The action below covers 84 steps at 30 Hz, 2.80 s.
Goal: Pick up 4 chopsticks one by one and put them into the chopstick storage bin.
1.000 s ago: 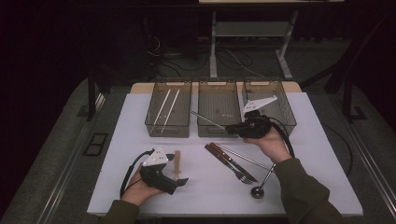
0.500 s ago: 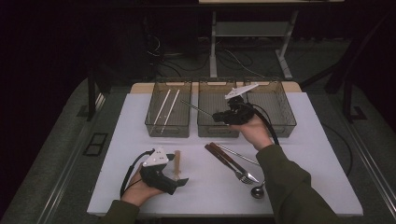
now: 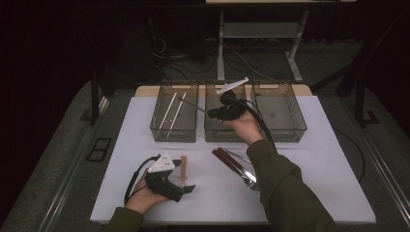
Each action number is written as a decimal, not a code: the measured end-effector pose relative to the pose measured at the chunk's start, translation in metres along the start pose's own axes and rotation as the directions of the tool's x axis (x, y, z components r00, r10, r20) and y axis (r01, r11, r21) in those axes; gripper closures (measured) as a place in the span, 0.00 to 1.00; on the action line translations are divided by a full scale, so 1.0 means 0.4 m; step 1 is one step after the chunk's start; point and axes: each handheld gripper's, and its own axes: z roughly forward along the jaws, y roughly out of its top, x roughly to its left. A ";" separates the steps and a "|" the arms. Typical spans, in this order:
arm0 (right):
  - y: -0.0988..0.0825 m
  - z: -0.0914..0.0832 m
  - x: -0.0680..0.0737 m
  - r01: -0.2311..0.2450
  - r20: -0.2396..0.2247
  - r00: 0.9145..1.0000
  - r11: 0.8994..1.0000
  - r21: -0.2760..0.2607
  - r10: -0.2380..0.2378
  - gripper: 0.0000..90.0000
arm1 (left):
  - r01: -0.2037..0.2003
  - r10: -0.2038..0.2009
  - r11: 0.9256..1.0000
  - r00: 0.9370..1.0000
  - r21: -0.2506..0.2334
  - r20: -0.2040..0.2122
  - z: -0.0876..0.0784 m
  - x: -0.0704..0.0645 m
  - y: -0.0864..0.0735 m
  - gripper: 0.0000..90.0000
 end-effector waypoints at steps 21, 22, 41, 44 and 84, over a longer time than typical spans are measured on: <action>0.107 0.136 0.010 -0.051 0.097 0.994 0.998 0.037 0.047 0.95 | 0.021 -0.020 1.000 1.000 -0.024 0.011 -0.003 0.000 0.001 0.00; 0.111 0.146 0.010 -0.050 0.100 0.994 0.998 0.043 0.045 0.95 | 0.021 -0.021 0.999 1.000 -0.024 0.011 -0.003 0.000 0.001 0.00; 0.163 0.275 0.041 -0.070 0.126 0.990 0.996 0.055 0.062 0.76 | 0.022 -0.021 0.999 1.000 -0.029 0.022 -0.006 0.000 -0.001 0.00; 0.166 0.253 0.044 -0.069 0.118 0.991 0.997 0.044 0.063 0.70 | 0.024 -0.024 0.999 1.000 -0.031 0.021 -0.006 0.000 -0.001 0.00; -0.066 -0.136 0.001 0.113 -0.062 0.991 0.993 -0.040 -0.116 0.43 | 0.028 -0.029 0.999 1.000 -0.015 -0.006 -0.005 0.008 -0.006 0.00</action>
